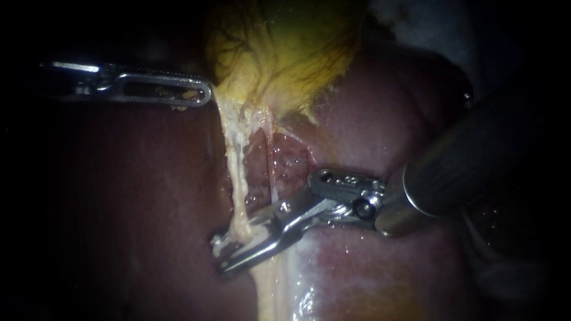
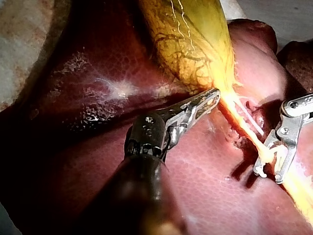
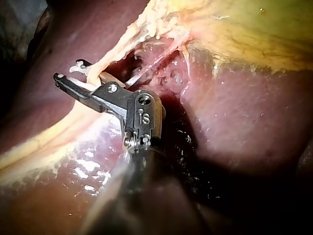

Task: Clipping first clip left tube

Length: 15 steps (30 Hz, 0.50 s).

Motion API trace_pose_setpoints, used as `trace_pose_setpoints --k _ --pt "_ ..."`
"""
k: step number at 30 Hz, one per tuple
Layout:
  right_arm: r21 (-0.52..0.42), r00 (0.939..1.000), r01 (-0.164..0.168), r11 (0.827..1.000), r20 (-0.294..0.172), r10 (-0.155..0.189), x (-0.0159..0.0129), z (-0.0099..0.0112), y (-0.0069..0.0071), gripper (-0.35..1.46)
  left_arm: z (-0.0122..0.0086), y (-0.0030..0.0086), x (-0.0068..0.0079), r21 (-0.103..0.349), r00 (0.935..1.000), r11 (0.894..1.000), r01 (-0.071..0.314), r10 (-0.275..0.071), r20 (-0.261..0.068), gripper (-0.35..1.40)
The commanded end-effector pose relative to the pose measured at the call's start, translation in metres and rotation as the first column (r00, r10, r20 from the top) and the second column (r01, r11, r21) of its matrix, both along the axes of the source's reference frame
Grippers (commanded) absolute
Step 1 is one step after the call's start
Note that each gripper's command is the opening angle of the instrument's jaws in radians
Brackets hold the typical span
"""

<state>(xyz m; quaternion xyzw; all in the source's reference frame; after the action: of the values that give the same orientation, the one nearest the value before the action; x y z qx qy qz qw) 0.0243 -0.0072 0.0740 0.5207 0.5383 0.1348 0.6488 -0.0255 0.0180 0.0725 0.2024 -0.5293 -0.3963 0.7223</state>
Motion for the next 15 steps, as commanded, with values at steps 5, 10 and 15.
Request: trace_pose_setpoints --k 5,10,15 --pt "0.004 1.0 0.004 1.0 0.004 -0.004 -0.0005 0.0 -0.0001 -0.35 0.0 0.0 0.0 0.0 1.0 1.0 0.0 0.0 0.0 -0.35" --pt "-0.006 1.0 0.003 1.0 -0.002 -0.003 -0.0006 0.0003 0.0002 -0.35 0.0 0.0 0.0 0.0 1.0 1.0 0.0 0.0 0.0 -0.35" --pt "-0.018 1.0 0.003 1.0 -0.006 -0.003 -0.0007 0.0004 0.0003 -0.35 0.0 0.0 0.0 0.0 1.0 1.0 0.0 0.0 0.0 -0.35"
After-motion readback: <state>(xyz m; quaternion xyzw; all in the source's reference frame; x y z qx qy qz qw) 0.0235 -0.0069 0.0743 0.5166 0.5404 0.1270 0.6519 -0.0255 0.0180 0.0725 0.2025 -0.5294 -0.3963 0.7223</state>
